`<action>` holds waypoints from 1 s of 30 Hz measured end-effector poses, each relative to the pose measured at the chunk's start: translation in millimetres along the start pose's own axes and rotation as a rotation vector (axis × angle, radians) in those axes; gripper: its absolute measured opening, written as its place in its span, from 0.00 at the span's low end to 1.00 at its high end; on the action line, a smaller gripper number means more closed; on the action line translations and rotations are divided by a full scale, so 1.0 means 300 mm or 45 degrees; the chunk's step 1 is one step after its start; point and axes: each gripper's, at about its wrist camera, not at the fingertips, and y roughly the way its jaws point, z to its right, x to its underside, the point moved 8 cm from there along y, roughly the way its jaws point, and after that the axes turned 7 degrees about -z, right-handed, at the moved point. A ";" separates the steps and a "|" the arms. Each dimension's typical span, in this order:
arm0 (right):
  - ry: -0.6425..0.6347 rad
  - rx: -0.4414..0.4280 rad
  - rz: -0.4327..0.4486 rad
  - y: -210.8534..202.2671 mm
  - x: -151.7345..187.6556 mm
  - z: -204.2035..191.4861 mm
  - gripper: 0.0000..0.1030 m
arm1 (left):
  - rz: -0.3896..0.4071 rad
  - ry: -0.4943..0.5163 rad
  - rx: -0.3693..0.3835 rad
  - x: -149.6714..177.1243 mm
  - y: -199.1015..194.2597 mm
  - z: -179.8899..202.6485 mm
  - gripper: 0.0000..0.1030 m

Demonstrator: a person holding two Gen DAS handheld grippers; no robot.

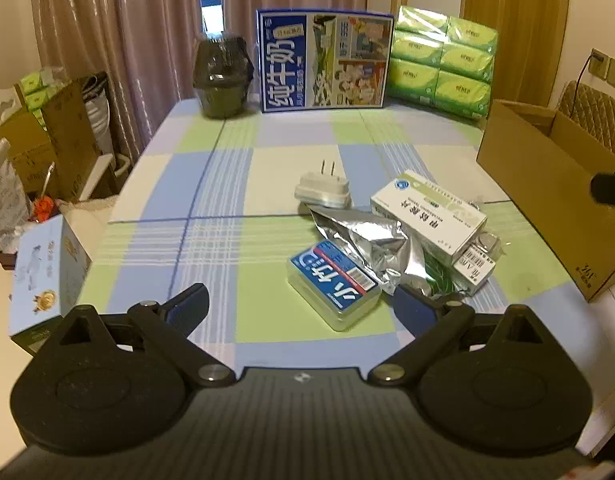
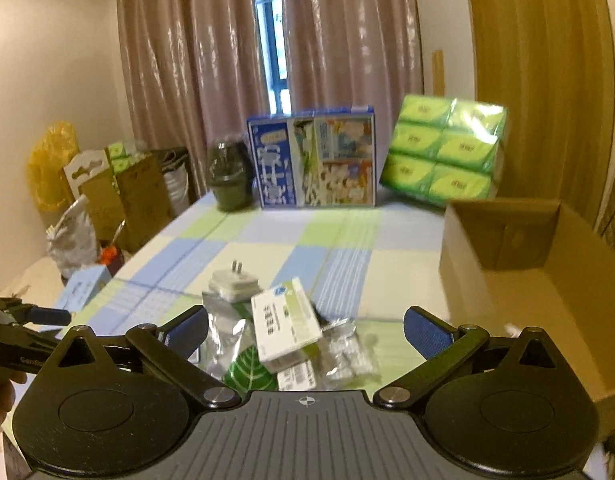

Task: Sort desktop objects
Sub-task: 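Grasp blue toothpick box with left tool while right tool grasps white medicine box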

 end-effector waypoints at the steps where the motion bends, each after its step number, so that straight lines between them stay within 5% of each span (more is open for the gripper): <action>1: -0.004 0.003 -0.012 0.019 0.012 0.002 0.98 | -0.006 -0.007 0.004 0.003 0.019 0.003 0.94; 30: -0.207 -0.012 -0.153 0.363 0.077 0.019 0.91 | -0.134 -0.060 0.084 -0.032 0.397 0.074 0.84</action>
